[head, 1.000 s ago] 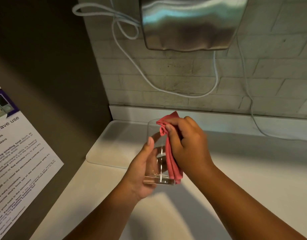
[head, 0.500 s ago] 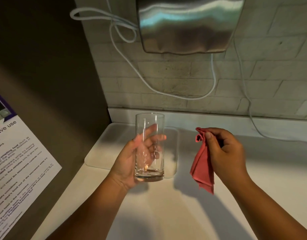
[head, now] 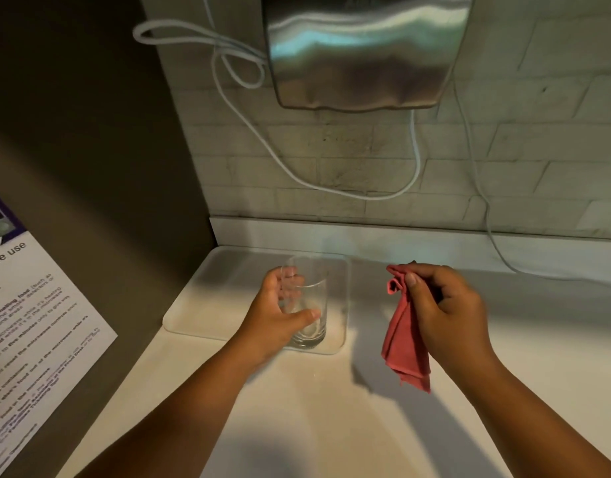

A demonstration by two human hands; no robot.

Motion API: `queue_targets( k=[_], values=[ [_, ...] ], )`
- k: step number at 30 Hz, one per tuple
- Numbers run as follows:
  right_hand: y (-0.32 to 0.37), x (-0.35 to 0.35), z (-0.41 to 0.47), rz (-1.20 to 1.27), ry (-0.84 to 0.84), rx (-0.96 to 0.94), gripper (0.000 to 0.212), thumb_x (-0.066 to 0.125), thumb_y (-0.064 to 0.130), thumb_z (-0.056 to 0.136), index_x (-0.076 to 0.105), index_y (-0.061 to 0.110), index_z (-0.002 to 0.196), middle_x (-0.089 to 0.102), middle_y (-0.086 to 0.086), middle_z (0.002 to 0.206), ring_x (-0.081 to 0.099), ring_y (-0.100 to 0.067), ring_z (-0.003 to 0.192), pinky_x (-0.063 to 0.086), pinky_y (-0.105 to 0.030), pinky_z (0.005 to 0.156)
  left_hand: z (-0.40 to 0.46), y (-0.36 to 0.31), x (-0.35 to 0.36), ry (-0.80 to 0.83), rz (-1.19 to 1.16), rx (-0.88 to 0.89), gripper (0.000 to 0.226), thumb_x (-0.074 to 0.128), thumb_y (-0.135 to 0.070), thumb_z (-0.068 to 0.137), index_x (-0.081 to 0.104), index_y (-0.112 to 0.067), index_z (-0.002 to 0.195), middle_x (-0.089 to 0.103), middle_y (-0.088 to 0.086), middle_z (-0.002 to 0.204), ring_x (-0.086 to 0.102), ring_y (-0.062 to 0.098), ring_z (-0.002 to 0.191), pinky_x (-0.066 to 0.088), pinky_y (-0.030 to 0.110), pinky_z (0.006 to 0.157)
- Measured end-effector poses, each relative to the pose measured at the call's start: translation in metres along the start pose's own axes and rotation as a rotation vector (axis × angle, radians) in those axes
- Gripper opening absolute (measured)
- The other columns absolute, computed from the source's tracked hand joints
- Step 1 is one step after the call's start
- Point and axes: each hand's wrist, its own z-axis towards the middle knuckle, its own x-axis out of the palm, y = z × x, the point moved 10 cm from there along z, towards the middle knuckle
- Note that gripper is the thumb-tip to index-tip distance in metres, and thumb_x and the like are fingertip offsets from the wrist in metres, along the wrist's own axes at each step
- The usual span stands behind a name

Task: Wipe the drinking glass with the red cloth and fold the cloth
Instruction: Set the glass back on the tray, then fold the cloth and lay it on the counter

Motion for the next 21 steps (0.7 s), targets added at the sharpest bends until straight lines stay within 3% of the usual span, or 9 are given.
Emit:
queue_targets(
  k=[3,6,10,11,13,14,16,18,21],
  values=[
    [-0.003,-0.004,0.000,-0.007,0.002,-0.004,0.028,0.064,0.017,0.097,0.071,0.044,0.102,0.069,0.023,0.101,0.066,-0.002,0.097,0.050,-0.012,0.079,0.006,0.014,0.002,-0.048,0.037,-0.020,0.078,0.090,0.002,0.078,0.049,-0.030,0.137,0.063,-0.006,0.140,0.060,0.015,0.129,0.048,0.039,0.115],
    [-0.005,-0.009,-0.002,-0.001,-0.002,-0.006,0.028,0.064,0.017,0.096,0.071,0.044,0.102,0.069,0.022,0.099,0.066,-0.002,0.097,0.049,-0.011,0.078,0.011,0.026,0.005,-0.087,0.047,-0.025,0.079,0.090,0.004,0.078,0.048,-0.027,0.137,0.062,-0.003,0.138,0.059,0.025,0.134,0.049,0.040,0.114],
    [-0.006,-0.012,-0.004,-0.002,0.020,-0.012,0.029,0.064,0.015,0.095,0.069,0.043,0.103,0.070,0.017,0.100,0.066,-0.004,0.095,0.050,-0.013,0.078,0.006,0.029,0.011,-0.058,0.040,-0.062,0.101,0.089,0.002,0.080,0.033,-0.032,0.157,0.043,0.000,0.163,0.044,0.022,0.147,0.054,0.012,0.086],
    [-0.005,-0.013,-0.005,0.003,0.027,-0.014,0.030,0.065,0.015,0.095,0.069,0.044,0.103,0.070,0.016,0.099,0.066,-0.005,0.095,0.050,-0.014,0.078,-0.002,0.022,0.002,-0.133,0.093,-0.043,0.106,0.091,-0.005,0.080,0.030,-0.032,0.161,0.038,0.000,0.166,0.041,0.019,0.147,0.055,0.015,0.091],
    [-0.002,-0.015,-0.005,0.019,0.041,-0.027,0.029,0.065,0.016,0.095,0.070,0.043,0.104,0.069,0.015,0.097,0.067,-0.007,0.093,0.051,-0.017,0.076,-0.029,-0.014,-0.018,-0.377,0.222,0.167,0.086,0.090,-0.032,0.081,0.042,-0.040,0.152,0.046,-0.006,0.151,0.051,0.010,0.134,0.050,0.022,0.102],
    [0.001,-0.015,-0.006,0.019,0.053,-0.040,0.028,0.065,0.017,0.095,0.070,0.043,0.104,0.069,0.014,0.096,0.066,-0.007,0.092,0.051,-0.017,0.075,-0.046,-0.039,-0.016,-0.444,0.242,0.318,0.063,0.082,-0.046,0.084,0.049,-0.050,0.138,0.054,-0.014,0.135,0.057,0.003,0.119,0.048,0.017,0.097],
    [0.010,-0.012,-0.007,-0.002,0.079,-0.087,0.022,0.064,0.024,0.094,0.070,0.043,0.104,0.068,0.012,0.092,0.065,-0.008,0.089,0.049,-0.016,0.073,-0.059,-0.073,0.013,-0.336,0.182,0.388,0.023,0.065,-0.062,0.088,0.062,-0.054,0.110,0.065,-0.019,0.102,0.064,0.004,0.091,0.049,0.012,0.080],
    [0.022,-0.009,-0.007,-0.025,0.106,-0.155,0.018,0.060,0.031,0.093,0.072,0.039,0.105,0.065,0.010,0.087,0.064,-0.009,0.084,0.047,-0.017,0.071,-0.046,-0.075,0.054,-0.113,-0.006,0.127,0.039,0.055,-0.071,0.090,0.071,-0.038,0.101,0.070,-0.012,0.085,0.064,0.007,0.075,0.054,0.024,0.072],
    [0.037,-0.005,-0.010,-0.083,0.173,-0.268,0.020,0.060,0.028,0.094,0.072,0.030,0.109,0.059,0.018,0.086,0.061,-0.007,0.080,0.043,-0.013,0.068,-0.032,-0.068,0.103,0.180,-0.167,-0.374,0.069,0.045,-0.076,0.097,0.071,-0.011,0.102,0.070,0.009,0.082,0.062,0.021,0.070,0.054,0.034,0.065]
  ],
)
